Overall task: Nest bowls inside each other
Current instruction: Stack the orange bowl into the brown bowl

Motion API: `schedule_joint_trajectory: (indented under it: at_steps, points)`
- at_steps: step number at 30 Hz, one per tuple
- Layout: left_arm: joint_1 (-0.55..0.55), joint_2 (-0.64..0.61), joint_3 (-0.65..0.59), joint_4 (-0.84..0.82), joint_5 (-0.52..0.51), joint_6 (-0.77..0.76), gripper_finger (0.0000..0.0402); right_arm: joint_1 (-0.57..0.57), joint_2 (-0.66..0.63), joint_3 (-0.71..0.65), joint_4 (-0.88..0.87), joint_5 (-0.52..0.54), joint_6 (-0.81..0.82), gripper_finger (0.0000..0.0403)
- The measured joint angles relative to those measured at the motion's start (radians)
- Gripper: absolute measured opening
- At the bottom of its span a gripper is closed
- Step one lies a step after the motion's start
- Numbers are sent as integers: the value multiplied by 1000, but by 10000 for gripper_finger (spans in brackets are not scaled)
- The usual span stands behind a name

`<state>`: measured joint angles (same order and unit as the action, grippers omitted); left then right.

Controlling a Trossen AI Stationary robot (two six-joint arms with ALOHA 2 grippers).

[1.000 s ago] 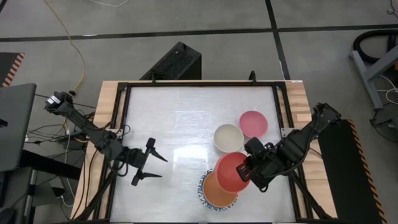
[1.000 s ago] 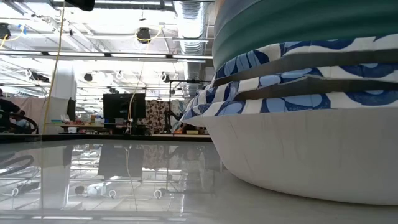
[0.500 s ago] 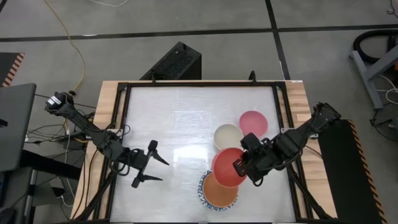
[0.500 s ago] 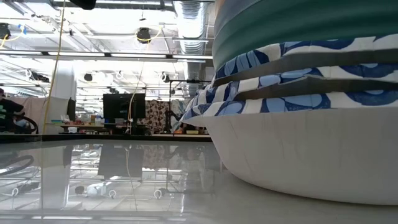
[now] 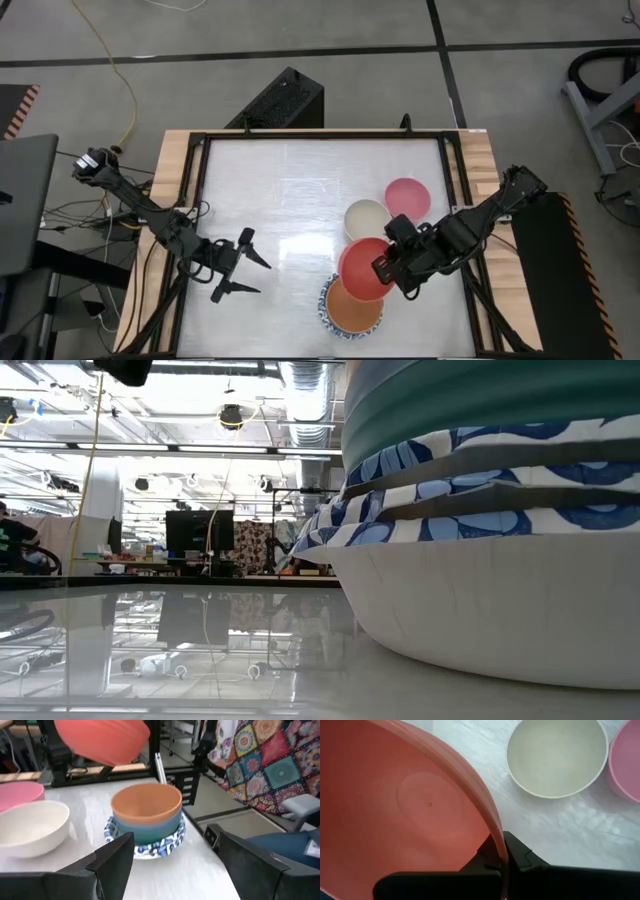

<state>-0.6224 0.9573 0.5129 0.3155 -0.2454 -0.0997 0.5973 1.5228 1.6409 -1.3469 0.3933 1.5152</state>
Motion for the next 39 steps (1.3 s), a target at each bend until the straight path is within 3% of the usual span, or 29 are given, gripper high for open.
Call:
schedule_joint_trajectory:
  at_steps: [5,12,19,29,39]
  points:
    - [0,0,0,-50,-16,-50,279,1,52,0,-2,-1,2,10]
    - [-17,0,0,-91,-23,-119,279,3,135,-1,34,-96,-20,11]
    - [-43,0,0,-101,-26,-119,279,27,133,-1,140,-85,-29,10]
    - [-45,13,0,-102,-72,-58,279,1,132,-1,137,-76,-50,8]
    - [-47,138,2,-70,-61,-41,279,-31,133,-1,233,-88,-134,7]
